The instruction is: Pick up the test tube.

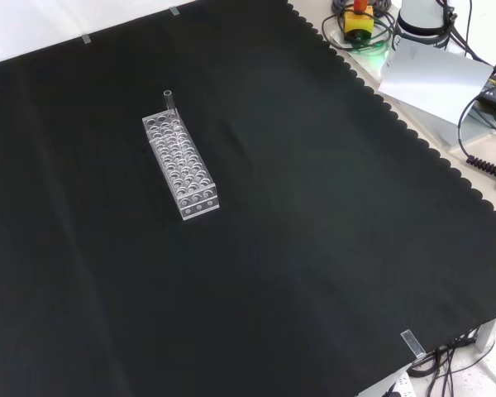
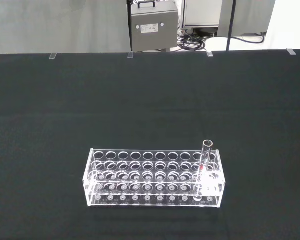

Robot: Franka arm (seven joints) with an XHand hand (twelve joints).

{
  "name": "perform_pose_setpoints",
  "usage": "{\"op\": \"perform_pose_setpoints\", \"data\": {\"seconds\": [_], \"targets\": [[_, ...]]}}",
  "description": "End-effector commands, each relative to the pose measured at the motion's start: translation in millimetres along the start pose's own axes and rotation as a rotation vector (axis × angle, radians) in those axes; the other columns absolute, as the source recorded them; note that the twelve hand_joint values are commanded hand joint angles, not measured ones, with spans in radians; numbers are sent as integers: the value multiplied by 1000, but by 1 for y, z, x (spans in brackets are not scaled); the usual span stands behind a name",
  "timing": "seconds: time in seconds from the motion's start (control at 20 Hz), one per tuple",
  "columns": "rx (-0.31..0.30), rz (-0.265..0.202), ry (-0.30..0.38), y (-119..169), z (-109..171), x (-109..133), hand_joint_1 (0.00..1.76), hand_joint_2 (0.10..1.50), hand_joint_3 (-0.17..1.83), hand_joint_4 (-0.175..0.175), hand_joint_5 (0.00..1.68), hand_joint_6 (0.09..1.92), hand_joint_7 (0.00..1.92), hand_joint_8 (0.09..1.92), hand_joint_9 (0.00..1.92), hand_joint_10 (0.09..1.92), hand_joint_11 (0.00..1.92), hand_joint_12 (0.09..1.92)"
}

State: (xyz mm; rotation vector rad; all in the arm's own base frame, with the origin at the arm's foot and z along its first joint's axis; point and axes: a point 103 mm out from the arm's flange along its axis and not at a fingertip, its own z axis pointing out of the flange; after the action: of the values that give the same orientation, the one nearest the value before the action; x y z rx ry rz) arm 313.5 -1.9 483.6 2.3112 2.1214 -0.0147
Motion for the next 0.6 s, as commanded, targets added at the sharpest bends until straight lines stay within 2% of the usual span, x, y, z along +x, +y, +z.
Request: {"op": "perform_pose_setpoints", "data": {"seconds": [0.05, 0.25, 0.6], "targets": [[-12, 3, -12, 35, 6, -5, 586, 786, 399, -45, 103, 87, 15, 699, 1, 904, 0, 1533], [23, 25, -24, 65, 16, -11, 632, 785, 385, -58, 182, 87, 103, 815, 59, 988, 1, 1589], [85, 42, -34, 109, 41, -21, 655, 778, 390, -75, 244, 87, 185, 858, 177, 979, 59, 1601]]}}
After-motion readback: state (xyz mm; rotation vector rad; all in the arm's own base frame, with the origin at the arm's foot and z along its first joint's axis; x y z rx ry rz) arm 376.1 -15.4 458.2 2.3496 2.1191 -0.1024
